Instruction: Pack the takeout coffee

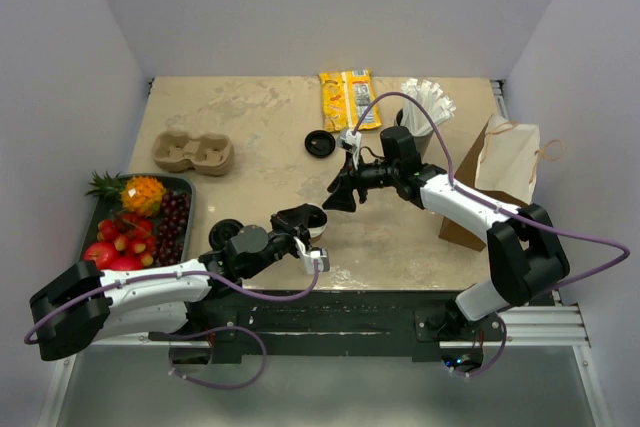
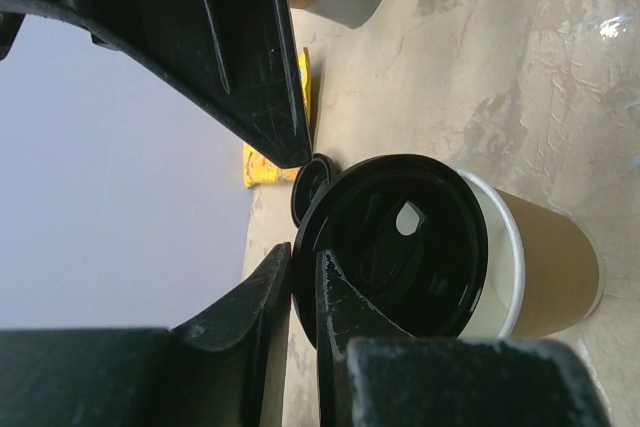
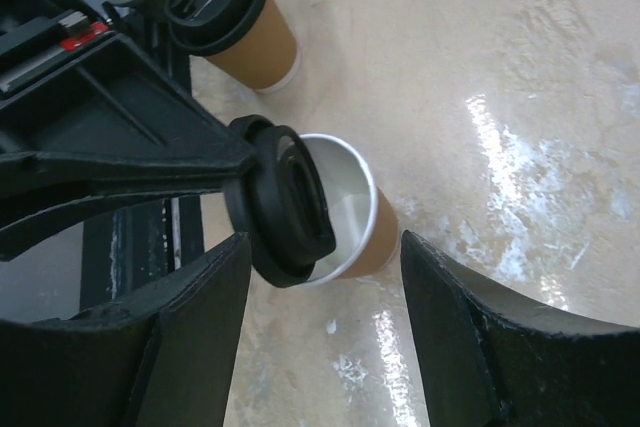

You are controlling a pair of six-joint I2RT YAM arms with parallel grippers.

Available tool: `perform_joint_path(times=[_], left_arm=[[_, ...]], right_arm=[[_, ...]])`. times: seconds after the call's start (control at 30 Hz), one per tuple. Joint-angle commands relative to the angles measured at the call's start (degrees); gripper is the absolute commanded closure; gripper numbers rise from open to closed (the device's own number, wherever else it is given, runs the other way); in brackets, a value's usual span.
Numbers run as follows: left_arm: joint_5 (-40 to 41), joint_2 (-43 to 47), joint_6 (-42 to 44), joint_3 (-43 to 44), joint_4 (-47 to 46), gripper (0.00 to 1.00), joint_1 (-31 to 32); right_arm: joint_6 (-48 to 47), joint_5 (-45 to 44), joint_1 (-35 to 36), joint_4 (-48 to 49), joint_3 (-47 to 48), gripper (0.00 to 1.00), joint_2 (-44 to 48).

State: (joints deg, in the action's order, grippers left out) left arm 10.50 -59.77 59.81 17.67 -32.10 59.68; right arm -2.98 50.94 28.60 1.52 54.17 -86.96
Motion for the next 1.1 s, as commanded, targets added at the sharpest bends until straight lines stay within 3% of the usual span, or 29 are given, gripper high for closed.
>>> perform_joint_path(times=[0.0,0.13,0.37,0.7,0.87,1.07], left_arm=[[1.98,0.70,1.45,0.61,-3.32,1.00,0.35],[2.42,1.23,1.36,0.43,-3.85,1.00,0.35],[2.86,0.88,0.75,0.44,-4.29,1.00,0.35],[3.47,0.71,-1.36,1.22,-3.59,0.98,0.35],[3.03,2.28,-6.36,4.12,3.43,0.76,0.35],[-4.25,7.99,-14.72,10.89,20.21,0.49,0.35]], right_arm=[[-1.22,6.62,0.58,2.26,-0.21,0.35,-0.05],[-6.68,3.39,2.42,-1.34,0.76,0.35,-0.23],[-6.86,-3.39,3.66,-0.38,1.55,0.39,-1.72],[-8.79,-4.44,3.83,-0.29,1.46,0.74,-1.29],[-11.34,-5.93,4.10,-1.16,1.64,0.81,-0.06],[-16.79,-8.40,4.80,-1.34,0.94,0.84,3.02]])
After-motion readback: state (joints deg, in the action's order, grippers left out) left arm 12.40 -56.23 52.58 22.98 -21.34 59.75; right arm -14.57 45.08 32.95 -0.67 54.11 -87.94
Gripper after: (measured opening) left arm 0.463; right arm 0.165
